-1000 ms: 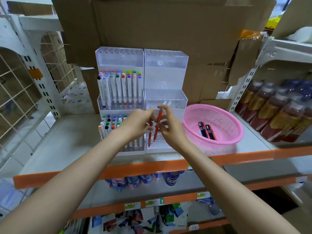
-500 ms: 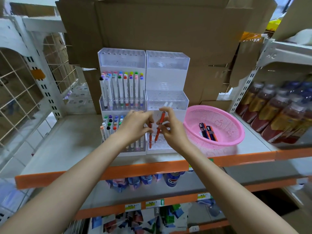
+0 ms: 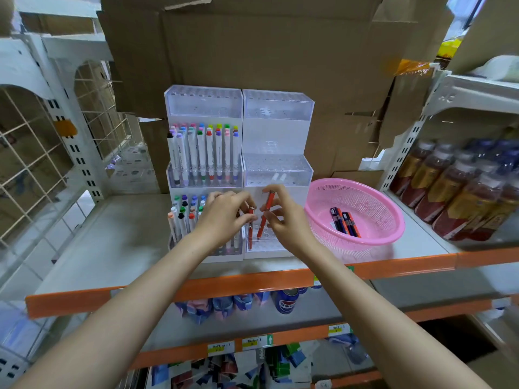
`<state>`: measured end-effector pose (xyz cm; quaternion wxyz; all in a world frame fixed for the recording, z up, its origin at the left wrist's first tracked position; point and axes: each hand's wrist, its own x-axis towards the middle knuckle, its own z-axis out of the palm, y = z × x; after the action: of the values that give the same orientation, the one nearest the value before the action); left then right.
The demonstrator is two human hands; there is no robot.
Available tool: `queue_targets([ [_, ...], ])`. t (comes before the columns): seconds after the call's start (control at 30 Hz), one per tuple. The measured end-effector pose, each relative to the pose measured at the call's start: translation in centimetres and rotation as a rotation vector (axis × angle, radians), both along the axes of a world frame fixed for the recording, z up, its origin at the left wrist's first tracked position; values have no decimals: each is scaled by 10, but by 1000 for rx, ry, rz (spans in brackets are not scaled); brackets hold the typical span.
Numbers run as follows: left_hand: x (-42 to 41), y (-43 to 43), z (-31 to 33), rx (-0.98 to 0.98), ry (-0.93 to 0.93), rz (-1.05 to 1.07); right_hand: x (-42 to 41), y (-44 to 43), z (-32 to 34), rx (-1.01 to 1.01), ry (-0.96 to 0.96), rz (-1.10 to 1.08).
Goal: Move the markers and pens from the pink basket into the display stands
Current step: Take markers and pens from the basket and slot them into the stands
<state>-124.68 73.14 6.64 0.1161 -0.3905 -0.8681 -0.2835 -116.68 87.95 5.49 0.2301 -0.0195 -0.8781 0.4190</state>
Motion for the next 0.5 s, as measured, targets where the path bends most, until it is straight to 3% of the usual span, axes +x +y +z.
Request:
queue_targets([
  [0.23, 1, -2, 1, 0, 21, -11, 2, 0, 3, -4, -18, 3],
  [0.5, 2, -11, -3, 13, 44, -12, 0, 0, 4, 144, -120, 29],
])
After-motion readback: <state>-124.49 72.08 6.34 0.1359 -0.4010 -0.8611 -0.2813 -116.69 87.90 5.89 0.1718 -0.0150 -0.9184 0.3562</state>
